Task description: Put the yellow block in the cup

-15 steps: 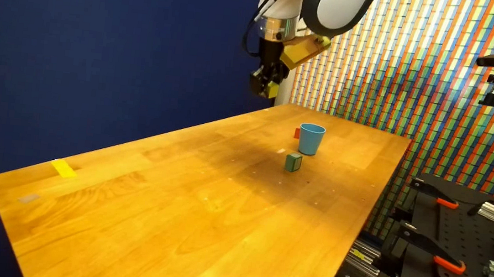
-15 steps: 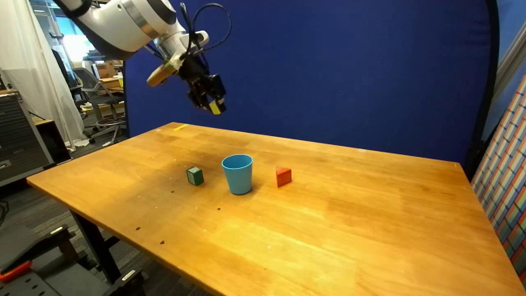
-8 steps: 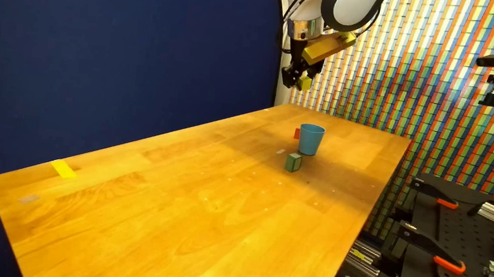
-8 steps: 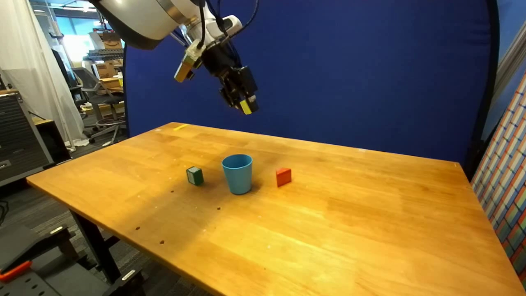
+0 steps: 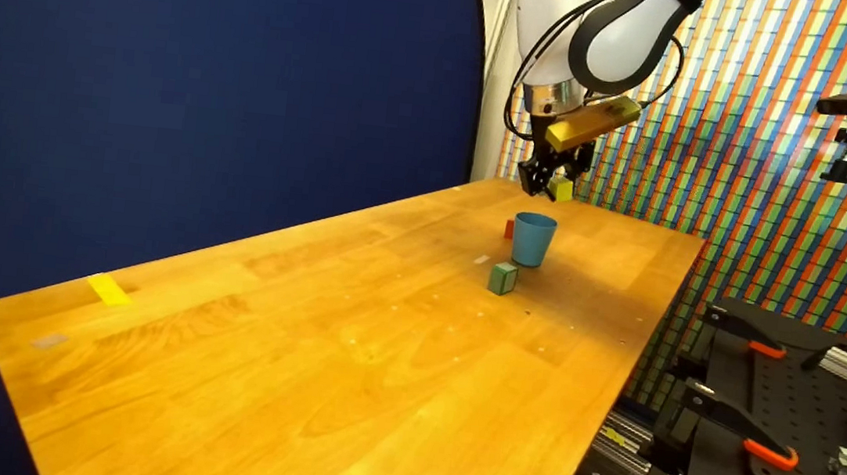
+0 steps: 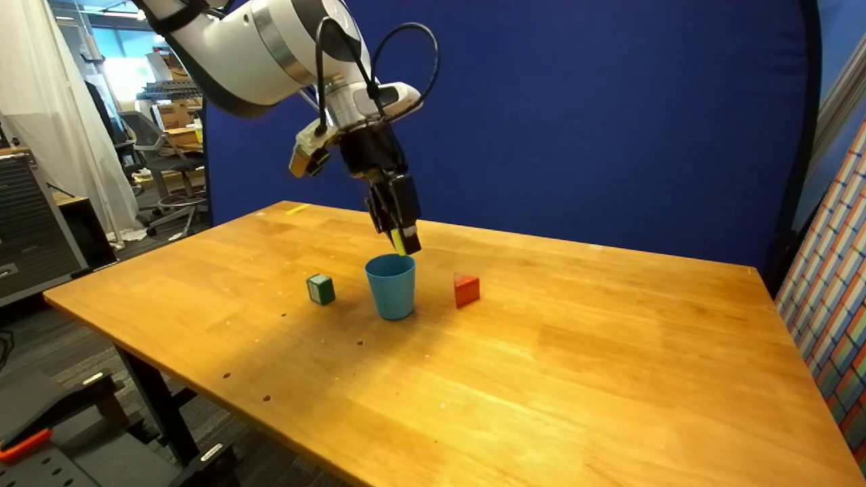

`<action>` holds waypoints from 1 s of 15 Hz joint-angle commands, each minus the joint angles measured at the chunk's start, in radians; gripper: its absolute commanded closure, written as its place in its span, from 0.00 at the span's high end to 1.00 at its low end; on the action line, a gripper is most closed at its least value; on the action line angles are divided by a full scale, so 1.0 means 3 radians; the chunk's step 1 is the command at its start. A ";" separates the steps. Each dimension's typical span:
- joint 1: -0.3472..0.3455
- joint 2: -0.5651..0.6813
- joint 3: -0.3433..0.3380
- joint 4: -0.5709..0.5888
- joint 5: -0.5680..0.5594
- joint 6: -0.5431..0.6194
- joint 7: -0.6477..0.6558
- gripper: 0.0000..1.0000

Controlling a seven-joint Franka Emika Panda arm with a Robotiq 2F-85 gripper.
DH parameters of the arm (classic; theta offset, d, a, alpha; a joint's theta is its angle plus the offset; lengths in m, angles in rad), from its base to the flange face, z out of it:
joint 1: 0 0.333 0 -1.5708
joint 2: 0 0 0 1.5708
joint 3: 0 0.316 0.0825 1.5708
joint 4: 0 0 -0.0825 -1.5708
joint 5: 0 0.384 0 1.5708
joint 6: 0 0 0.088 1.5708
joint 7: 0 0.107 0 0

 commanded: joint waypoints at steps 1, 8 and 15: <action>-0.0061 0.0029 0.0126 -0.0047 0.0293 0.0064 -0.0078 0.14; -0.0027 0.0114 0.0231 -0.0028 0.0518 0.0131 -0.0112 0.65; -0.0011 0.0092 0.0245 -0.0032 0.0882 0.0069 -0.0478 1.00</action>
